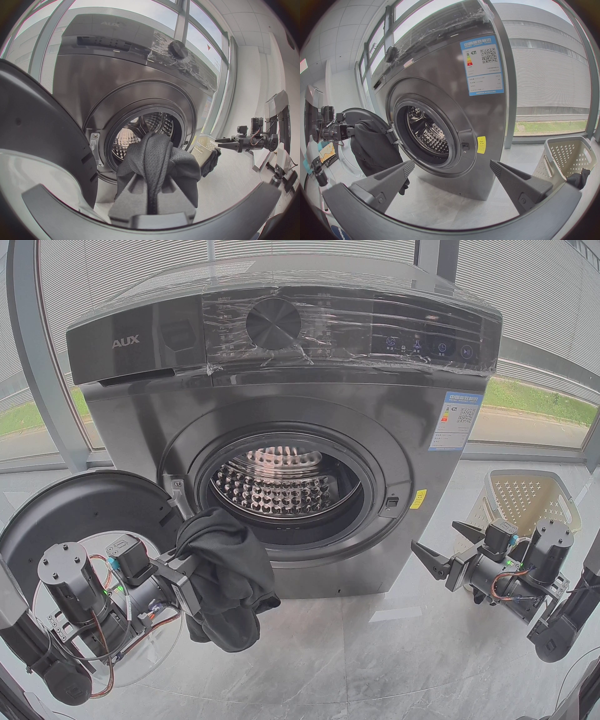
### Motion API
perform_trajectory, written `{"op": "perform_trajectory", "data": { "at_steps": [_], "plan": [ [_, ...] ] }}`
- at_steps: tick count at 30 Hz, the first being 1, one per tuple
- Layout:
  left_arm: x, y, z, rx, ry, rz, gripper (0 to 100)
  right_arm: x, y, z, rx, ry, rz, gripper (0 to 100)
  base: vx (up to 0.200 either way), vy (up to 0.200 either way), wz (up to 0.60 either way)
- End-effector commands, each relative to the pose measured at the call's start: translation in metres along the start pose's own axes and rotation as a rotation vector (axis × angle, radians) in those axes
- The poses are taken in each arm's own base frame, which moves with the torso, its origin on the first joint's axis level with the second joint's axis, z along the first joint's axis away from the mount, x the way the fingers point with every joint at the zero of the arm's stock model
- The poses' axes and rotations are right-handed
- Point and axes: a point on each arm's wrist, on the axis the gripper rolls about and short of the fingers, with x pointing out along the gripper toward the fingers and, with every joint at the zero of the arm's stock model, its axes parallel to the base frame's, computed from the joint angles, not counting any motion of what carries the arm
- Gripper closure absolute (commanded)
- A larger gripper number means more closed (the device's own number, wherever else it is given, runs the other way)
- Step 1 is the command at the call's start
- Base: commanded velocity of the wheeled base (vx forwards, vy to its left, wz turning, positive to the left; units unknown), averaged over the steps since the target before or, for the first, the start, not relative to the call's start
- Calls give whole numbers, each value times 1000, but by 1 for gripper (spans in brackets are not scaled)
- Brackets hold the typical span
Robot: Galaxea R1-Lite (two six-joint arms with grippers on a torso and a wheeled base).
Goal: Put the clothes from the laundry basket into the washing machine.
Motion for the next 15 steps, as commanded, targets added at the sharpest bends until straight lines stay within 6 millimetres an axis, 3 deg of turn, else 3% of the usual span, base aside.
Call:
{"op": "perform_trajectory", "data": {
  "at_steps": [1,9,15],
  "plan": [
    [1,0,-3,-2,11,-1,100,0,0,-1,1,0,2,0,0,0,0],
    [4,2,-7,-5,28,8,100,1,0,0,1,-2,3,0,0,0,0],
    [6,0,-13,-4,57,6,100,1,0,0,1,-2,5,0,200,0,0]
  ]
}}
